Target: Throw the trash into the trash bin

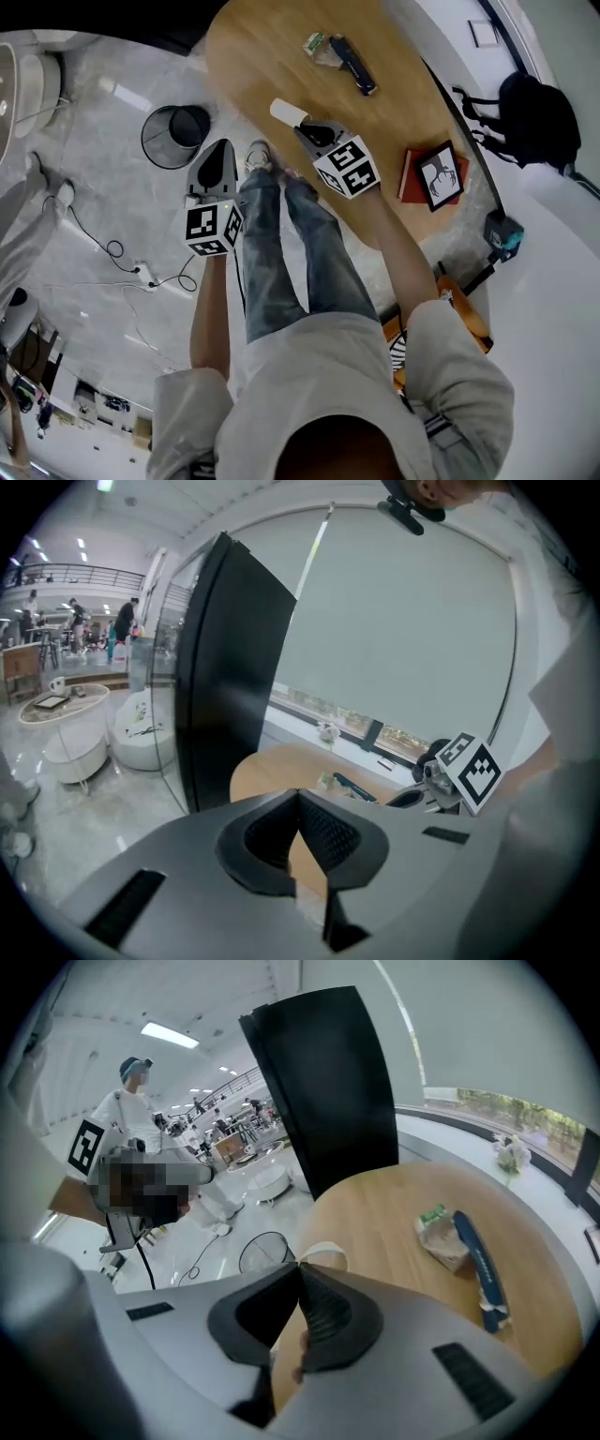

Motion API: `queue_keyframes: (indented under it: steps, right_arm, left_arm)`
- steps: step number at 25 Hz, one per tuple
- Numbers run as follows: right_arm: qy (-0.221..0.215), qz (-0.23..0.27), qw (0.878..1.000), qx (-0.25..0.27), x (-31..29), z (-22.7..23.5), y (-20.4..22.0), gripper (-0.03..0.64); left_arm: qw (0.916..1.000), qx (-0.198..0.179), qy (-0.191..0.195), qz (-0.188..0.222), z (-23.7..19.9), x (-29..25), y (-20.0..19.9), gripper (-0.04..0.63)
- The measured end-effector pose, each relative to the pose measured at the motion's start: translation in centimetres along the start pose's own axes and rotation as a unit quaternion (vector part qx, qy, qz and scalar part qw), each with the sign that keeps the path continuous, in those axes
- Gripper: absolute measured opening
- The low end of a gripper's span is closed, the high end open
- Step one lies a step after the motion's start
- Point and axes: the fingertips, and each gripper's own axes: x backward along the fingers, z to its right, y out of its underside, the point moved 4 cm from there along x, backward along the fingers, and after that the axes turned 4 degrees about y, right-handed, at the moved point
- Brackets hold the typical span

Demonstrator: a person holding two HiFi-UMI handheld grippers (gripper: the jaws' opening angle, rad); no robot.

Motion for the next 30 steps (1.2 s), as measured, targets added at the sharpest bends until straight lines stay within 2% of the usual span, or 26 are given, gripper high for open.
queue_keyframes:
  steps: [6,12,19,26,27,28,30]
  right_arm:
    - [-0.065,-0.010,0.996,0.067,-4.8,-5.8,-4.2,0.032]
    - [-0.116,-0.024,0.985,0.125,-9.5,-12.7,-6.8,0.032]
    - [-0.158,-0.033,0.969,0.189,-13.3,-18.2,-8.2,0.032]
    - [-0.171,-0.049,0.953,0.244,-18.4,-22.9,-10.0,0.035]
    - [-0.175,-0.051,0.952,0.247,-18.8,-23.3,-10.1,0.079]
    - [-0.175,-0.053,0.951,0.251,-19.3,-23.4,-10.2,0.172]
    - [-0.173,-0.057,0.949,0.255,-20.0,-23.5,-10.3,0.177]
  left_arm:
    - [0.9950,0.043,-0.084,0.034,-5.6,5.0,0.8,0.018]
    - [0.9836,0.083,-0.150,0.057,-9.9,10.7,3.1,0.018]
    - [0.9670,0.118,-0.211,0.080,-11.6,15.6,5.6,0.018]
    - [0.9520,0.151,-0.249,0.093,-15.2,19.7,7.6,0.018]
    - [0.9503,0.154,-0.253,0.095,-15.5,20.0,7.9,0.018]
    - [0.9488,0.158,-0.256,0.095,-15.7,20.2,8.1,0.018]
    - [0.9470,0.163,-0.260,0.094,-16.3,20.3,8.3,0.018]
